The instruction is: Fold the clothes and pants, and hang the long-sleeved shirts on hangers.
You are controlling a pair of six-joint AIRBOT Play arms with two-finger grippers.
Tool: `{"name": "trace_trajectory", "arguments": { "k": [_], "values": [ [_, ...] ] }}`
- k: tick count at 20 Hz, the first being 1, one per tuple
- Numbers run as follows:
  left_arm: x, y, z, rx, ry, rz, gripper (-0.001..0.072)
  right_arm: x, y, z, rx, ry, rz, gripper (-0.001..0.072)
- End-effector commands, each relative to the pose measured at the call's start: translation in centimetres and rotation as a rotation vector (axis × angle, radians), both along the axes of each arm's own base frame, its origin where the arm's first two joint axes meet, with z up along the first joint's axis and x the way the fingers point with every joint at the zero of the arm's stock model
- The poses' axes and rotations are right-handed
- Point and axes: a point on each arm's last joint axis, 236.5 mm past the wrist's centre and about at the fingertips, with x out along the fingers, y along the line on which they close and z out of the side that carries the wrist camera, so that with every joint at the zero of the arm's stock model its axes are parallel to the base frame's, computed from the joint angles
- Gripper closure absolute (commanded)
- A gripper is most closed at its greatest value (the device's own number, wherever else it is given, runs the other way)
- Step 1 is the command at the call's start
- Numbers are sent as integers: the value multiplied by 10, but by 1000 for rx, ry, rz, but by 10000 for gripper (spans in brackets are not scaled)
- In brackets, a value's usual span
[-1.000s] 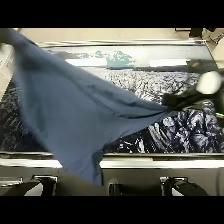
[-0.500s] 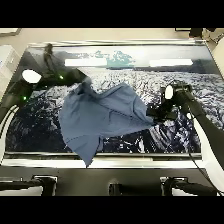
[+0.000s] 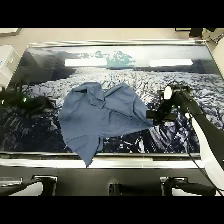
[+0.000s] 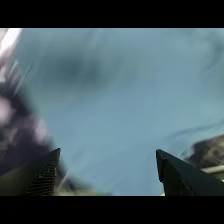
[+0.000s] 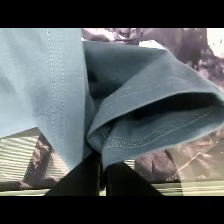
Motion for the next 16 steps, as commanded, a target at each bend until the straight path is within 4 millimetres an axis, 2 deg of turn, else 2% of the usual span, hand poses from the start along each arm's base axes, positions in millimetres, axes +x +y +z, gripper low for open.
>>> {"name": "trace_trajectory", "arguments": {
  "k": [1,3,5,6,11,14,15,16],
  "values": [
    [-80,12,-55,-44,150,127,2,-2,7,0,30,8,5,670],
    [-102,-15,-89,-133,174,128,4,-5,16,2,66,21,-4,670],
    [-105,-40,-107,-226,147,151,9,-9,21,3,88,40,-8,670],
    [-103,-46,-113,-246,132,167,12,-11,22,4,94,49,-9,670],
    [-95,-58,-135,-227,133,177,20,-18,23,5,95,77,-7,670],
    [-86,-71,-139,-251,126,193,28,-20,22,5,94,85,-6,670],
    [-80,-75,-137,-265,107,207,247,-19,22,5,93,85,-6,670],
    [-72,-80,-130,-293,77,209,558,-19,22,5,94,83,-6,670]
  ]
}}
